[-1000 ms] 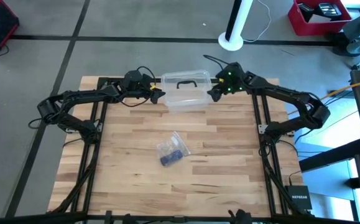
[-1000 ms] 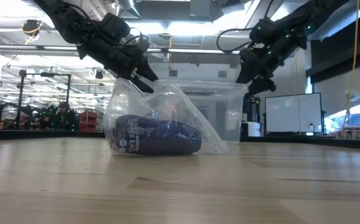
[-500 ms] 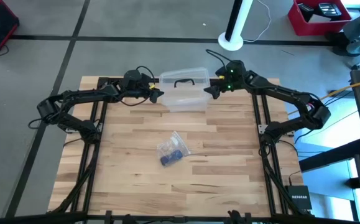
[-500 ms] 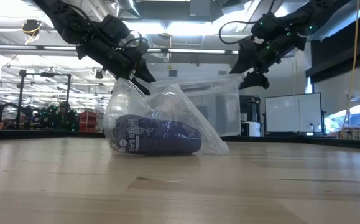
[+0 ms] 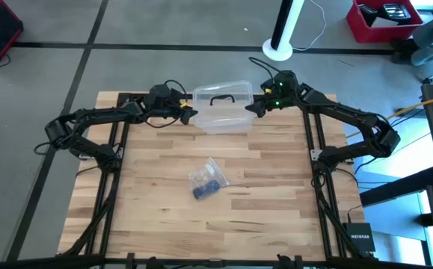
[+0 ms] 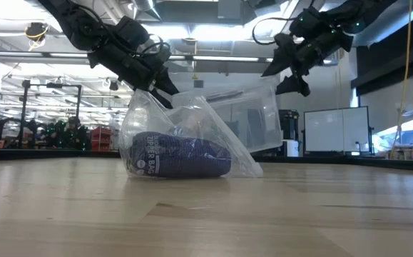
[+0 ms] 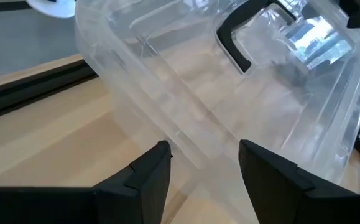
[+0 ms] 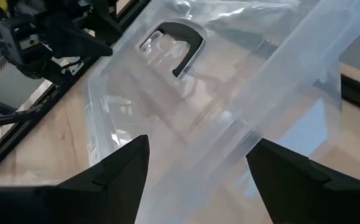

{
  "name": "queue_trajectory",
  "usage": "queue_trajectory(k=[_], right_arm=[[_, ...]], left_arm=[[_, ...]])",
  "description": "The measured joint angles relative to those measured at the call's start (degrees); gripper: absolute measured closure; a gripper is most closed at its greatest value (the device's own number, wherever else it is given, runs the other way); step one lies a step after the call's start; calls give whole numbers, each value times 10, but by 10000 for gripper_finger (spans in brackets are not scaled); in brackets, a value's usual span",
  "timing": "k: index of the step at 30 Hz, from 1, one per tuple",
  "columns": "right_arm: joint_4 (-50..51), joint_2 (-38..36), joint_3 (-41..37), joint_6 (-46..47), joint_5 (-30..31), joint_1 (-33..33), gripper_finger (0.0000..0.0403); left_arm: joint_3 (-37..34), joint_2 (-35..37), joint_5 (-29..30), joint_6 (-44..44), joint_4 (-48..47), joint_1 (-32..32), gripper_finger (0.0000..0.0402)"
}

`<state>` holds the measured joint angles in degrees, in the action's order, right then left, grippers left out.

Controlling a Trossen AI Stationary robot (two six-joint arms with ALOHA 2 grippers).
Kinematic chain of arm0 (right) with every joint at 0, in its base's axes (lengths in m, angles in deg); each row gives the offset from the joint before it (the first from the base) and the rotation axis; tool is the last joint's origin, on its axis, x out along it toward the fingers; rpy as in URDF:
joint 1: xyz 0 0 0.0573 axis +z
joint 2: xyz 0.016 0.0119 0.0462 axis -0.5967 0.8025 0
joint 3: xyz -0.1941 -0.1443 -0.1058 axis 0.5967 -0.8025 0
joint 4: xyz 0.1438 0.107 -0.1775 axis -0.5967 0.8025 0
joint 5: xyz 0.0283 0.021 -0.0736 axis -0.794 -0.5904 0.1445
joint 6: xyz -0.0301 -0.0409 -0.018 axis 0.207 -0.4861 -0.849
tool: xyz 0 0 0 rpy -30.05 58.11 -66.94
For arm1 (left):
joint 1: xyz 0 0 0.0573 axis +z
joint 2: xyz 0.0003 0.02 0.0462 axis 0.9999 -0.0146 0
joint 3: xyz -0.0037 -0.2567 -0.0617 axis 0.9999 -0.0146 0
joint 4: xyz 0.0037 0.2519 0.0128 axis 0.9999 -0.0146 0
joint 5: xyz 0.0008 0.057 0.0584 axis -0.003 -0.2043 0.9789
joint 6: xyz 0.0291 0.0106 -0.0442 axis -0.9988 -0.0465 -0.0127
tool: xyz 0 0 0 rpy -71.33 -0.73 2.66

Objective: Roll bandage
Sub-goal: Open the transparent tupperware

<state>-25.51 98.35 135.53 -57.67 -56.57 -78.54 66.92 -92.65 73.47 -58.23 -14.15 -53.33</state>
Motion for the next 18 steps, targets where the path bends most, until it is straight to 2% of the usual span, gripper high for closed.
queue_trajectory(k=[7,12,18], right_arm=[[112,0,55,11,32,0,134],[111,0,66,10,42,0,134],[107,0,66,10,26,0,134]], left_arm=[[0,0,0,-5,2,0,221],[0,0,1,-11,2,0,221],[1,0,3,-11,5,0,222]])
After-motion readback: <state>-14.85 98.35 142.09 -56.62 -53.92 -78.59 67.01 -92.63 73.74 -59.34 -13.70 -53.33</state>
